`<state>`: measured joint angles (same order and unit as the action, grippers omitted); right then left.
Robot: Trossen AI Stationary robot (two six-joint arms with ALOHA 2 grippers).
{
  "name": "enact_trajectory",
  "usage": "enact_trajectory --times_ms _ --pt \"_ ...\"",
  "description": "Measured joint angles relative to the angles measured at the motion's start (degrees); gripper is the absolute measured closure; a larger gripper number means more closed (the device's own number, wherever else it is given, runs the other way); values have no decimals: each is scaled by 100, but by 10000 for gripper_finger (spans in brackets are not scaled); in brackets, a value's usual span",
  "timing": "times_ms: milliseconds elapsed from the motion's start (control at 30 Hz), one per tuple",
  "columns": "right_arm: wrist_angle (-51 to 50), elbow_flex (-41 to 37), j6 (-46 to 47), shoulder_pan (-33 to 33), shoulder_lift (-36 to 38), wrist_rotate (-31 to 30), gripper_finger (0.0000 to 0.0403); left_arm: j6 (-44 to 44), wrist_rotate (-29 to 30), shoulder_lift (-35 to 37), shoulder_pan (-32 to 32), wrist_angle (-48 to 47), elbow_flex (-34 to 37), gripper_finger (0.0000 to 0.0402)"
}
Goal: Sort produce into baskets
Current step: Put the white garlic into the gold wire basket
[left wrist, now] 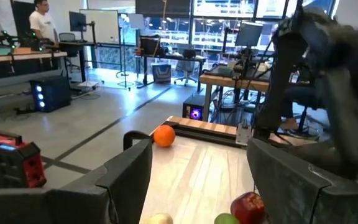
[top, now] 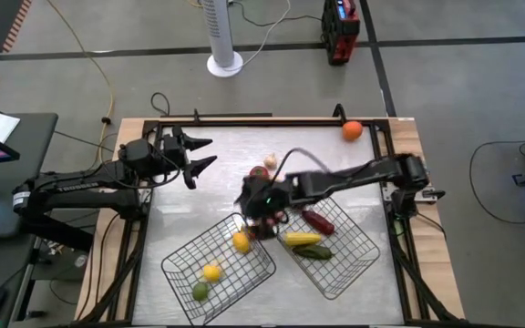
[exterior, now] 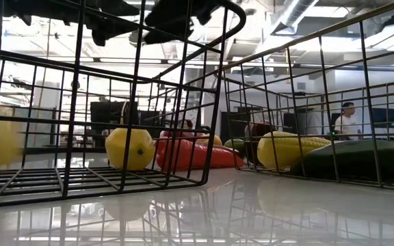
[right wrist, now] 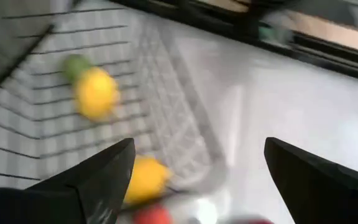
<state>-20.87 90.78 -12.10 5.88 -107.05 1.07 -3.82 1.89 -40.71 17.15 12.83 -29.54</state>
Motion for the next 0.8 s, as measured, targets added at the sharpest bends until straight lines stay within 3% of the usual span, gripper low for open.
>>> enact_trajectory --times_ms 167,367,533,800 --pt "-253 -471 2 -685 538 -82 27 -43 0 0 0 -73 2 150" --pt "726 -1956 384 -1813 948 -123 33 -54 2 -2 0 -228 2 150" --pt "1725 -2760 1026 -2545 811 -138 33 -22 43 0 0 -198 2 150" --pt "2415 -2910 922 -2814 104 -164 33 -2 193 -66 2 -167 4 150"
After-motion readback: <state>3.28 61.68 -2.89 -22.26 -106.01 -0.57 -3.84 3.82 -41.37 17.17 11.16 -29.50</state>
